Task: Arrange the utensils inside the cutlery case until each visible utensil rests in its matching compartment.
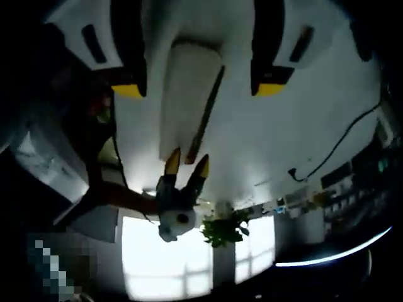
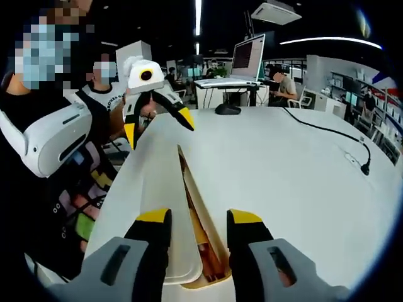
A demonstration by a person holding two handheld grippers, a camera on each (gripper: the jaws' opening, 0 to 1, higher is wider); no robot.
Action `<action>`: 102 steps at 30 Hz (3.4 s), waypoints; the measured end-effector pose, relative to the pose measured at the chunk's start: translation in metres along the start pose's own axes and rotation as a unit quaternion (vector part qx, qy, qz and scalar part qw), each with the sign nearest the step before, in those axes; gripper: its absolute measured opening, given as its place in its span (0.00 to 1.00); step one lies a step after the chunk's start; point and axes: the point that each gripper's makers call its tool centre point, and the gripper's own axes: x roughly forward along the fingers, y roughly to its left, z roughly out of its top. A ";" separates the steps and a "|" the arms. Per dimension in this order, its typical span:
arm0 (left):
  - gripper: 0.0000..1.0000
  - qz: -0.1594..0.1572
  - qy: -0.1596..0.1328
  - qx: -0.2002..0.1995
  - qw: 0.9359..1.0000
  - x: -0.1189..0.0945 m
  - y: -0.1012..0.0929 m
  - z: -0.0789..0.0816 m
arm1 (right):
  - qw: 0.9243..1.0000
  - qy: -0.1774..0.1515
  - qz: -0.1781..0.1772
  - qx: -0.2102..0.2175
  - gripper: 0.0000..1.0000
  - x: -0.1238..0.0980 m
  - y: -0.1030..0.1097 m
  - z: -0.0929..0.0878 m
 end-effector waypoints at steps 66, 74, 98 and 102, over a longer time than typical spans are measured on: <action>0.46 -0.072 0.078 -0.061 0.993 0.052 -0.007 -0.014 | 0.991 0.108 0.022 -0.077 0.44 0.001 -0.006 -0.014; 0.48 -0.067 0.079 -0.044 0.994 0.048 -0.004 -0.016 | 0.991 0.116 0.023 -0.069 0.43 -0.002 -0.004 -0.017; 0.48 -0.054 0.098 -0.024 0.993 0.030 0.007 -0.036 | 0.991 0.121 0.022 -0.060 0.44 -0.003 -0.007 -0.020; 0.48 -0.056 0.102 -0.019 0.993 0.031 0.010 -0.036 | 0.991 0.116 0.022 -0.058 0.44 -0.002 -0.007 -0.021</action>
